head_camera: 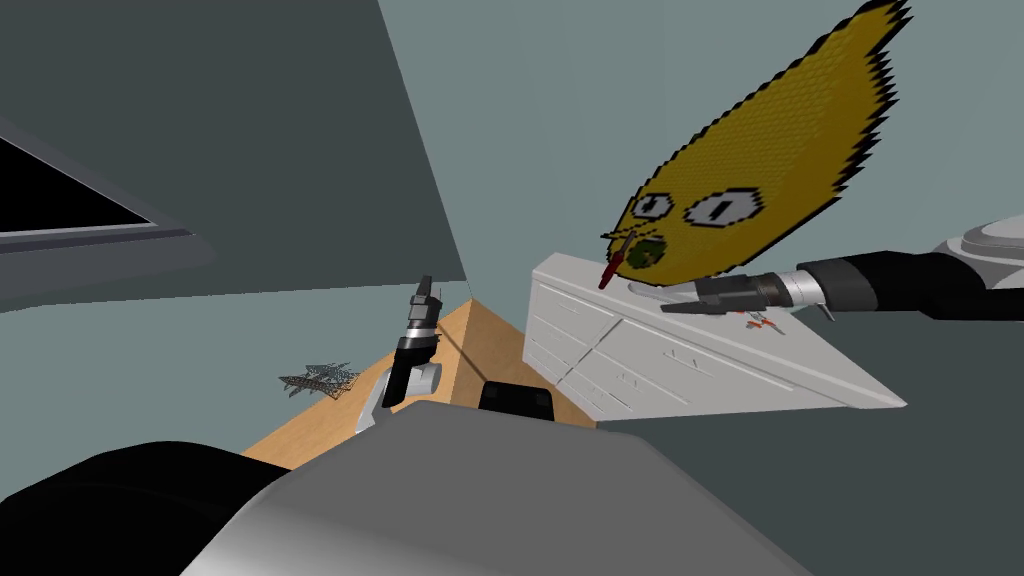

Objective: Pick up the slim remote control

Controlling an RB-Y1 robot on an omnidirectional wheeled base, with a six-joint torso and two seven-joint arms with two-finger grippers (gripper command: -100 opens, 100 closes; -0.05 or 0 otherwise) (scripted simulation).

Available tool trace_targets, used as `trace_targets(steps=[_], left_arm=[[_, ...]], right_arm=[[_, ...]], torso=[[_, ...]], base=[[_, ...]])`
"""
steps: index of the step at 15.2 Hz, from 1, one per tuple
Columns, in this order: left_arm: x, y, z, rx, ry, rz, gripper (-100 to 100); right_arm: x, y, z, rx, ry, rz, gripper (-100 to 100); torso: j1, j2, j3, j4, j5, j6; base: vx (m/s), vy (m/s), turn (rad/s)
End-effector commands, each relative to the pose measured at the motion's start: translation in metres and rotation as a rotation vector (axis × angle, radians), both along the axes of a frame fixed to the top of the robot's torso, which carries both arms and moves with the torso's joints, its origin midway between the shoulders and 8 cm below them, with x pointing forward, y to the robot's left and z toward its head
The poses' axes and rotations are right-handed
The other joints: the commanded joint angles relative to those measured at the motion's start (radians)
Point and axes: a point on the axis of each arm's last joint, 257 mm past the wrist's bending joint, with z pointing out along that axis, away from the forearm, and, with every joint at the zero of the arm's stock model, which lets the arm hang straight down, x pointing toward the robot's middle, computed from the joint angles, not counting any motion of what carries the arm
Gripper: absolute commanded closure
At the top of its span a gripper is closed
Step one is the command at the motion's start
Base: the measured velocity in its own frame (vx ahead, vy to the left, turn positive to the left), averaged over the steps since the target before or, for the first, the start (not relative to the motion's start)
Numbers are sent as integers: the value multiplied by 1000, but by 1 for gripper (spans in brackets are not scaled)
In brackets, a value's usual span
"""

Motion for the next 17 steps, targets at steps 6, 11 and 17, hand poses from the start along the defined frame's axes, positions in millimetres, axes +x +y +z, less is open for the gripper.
trace_targets(steps=[6,11,17], left_arm=[[0,0,0,0,0,0,0],[0,0,0,0,0,0,0],[0,0,0,0,0,0,0]], right_arm=[[4,-18,3,-178,82,29,-100],[5,-30,3,-280,137,41,-100],[3,-49,-1,-419,232,53,-100]], torso=[[0,0,0,0,0,0],[0,-1,-1,0,0,0],[-1,-1,-1,0,-1,0]], base=[[-2,-25,79],[5,-28,64],[11,-36,69]])
